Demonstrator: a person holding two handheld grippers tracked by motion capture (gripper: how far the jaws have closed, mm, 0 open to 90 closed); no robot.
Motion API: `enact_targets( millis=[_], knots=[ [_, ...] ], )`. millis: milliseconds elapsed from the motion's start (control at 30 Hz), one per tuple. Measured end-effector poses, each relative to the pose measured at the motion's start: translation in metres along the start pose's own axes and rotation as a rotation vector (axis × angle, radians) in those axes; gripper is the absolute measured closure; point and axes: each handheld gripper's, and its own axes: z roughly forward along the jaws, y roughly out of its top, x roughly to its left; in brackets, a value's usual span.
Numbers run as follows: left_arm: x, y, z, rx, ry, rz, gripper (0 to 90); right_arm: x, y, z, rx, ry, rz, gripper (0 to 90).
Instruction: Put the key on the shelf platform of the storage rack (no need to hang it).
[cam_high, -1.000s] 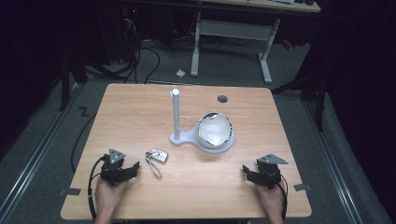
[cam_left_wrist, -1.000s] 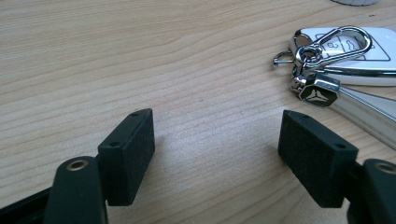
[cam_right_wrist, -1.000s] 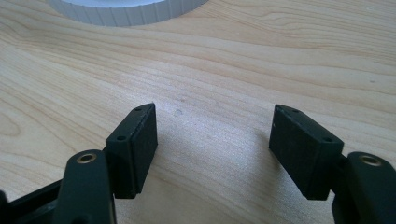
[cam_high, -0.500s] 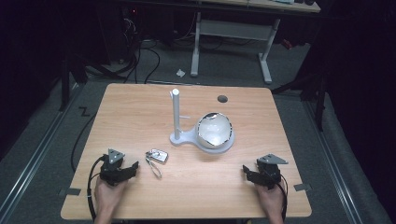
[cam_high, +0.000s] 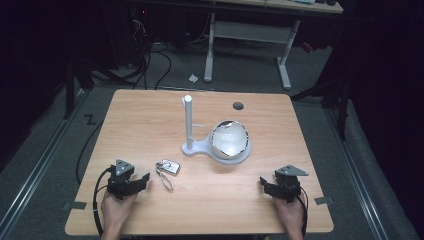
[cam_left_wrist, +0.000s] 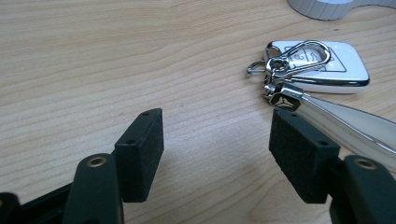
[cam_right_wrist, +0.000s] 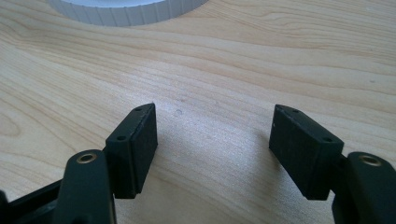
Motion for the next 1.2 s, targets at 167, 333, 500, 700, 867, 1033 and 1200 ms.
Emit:
enact_targets(
  millis=[167, 333, 500, 700, 867, 1033, 1200],
  knots=[
    [-0.009, 0.006, -0.002, -0.003, -0.027, 0.018, 35.9, 0.0, 0.0, 0.0, 0.0, 0.0, 0.0, 32.6],
    [-0.014, 0.011, -0.002, -0.009, -0.043, 0.031, 35.9, 0.0, 0.0, 0.0, 0.0, 0.0, 0.0, 32.7],
    [-0.022, 0.018, 0.0, 0.0, -0.058, 0.046, 36.2, 0.0, 0.0, 0.0, 0.0, 0.0, 0.001, 32.6],
    [-0.029, 0.025, 0.005, 0.007, -0.067, 0.06, 36.2, 0.0, 0.0, 0.0, 0.0, 0.0, 0.0, 32.6],
    [-0.033, 0.031, 0.01, 0.025, -0.07, 0.073, 35.9, 0.0, 0.0, 0.0, 0.0, 0.0, 0.0, 32.6],
    [-0.039, 0.033, 0.015, 0.046, -0.076, 0.077, 35.3, 0.0, 0.0, 0.0, 0.0, 0.0, 0.001, 32.7],
    [-0.041, 0.034, 0.02, 0.06, -0.072, 0.07, 34.3, 0.0, 0.0, 0.0, 0.0, 0.0, 0.0, 32.6]
  ],
)
